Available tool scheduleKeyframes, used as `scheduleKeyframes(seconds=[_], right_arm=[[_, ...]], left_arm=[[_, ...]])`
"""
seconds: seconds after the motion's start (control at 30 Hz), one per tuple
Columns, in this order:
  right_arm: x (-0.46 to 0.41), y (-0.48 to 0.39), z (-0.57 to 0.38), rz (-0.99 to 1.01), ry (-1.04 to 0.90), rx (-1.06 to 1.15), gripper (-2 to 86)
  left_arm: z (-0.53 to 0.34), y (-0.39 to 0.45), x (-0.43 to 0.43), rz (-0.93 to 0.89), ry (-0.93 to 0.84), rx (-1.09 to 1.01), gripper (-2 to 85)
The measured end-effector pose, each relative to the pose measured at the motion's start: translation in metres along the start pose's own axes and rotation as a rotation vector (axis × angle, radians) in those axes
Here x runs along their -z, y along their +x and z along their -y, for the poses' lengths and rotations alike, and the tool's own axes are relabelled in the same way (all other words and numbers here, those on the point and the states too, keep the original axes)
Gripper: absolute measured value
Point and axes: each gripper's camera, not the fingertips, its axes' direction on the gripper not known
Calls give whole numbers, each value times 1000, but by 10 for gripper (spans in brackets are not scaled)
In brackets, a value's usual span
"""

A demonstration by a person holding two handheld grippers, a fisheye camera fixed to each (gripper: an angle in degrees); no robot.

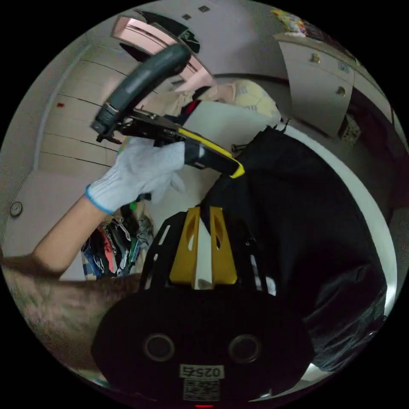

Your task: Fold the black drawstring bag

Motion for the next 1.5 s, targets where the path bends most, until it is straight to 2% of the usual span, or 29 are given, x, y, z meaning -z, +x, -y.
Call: scheduleKeyframes(seconds=[0.07, 0.13, 0.23, 0.3, 0.4, 0.5, 0.6, 0.77, 0.83, 0.97, 1.23, 1.33, 1.43, 1.5], right_arm=[[30, 18, -38, 31, 40, -27, 118], [60, 49, -89, 62, 110, -158, 120], [102, 124, -204, 169, 325, -555, 105], [119, 183, -311, 328, 572, -870, 97], [123, 231, -421, 370, 814, -1131, 96], [129, 263, -475, 321, 879, -1229, 108], [126, 296, -497, 398, 874, -1246, 131], [115, 345, -506, 479, 793, -1225, 134], [111, 357, -506, 534, 798, -1208, 118], [120, 364, -507, 520, 772, -1217, 26], [135, 376, -511, 638, 805, -1227, 0], [143, 381, -508, 623, 770, -1222, -2], [159, 376, -506, 632, 767, -1213, -1], [170, 372, -500, 568, 715, -1212, -1]], left_arm=[[-18, -10, 15, -25, 65, 48, 44], [-41, -19, 27, -95, 134, 126, 51], [-80, -21, 21, -315, 215, 233, 57], [-105, -15, -8, -518, 229, 337, 64], [-126, -4, -53, -657, 218, 494, 78], [-136, 6, -86, -751, 239, 628, 82], [-130, 15, -107, -783, 230, 683, 87], [-109, 24, -116, -729, 236, 724, 81], [-105, 21, -117, -745, 252, 755, 81], [-103, 22, -112, -797, 315, 788, 96], [-84, 31, -123, -863, 336, 840, 80], [-67, 30, -124, -807, 249, 855, 83], [-57, 41, -117, -895, 150, 799, 111], [-51, 60, -113, -886, 126, 724, 122]])
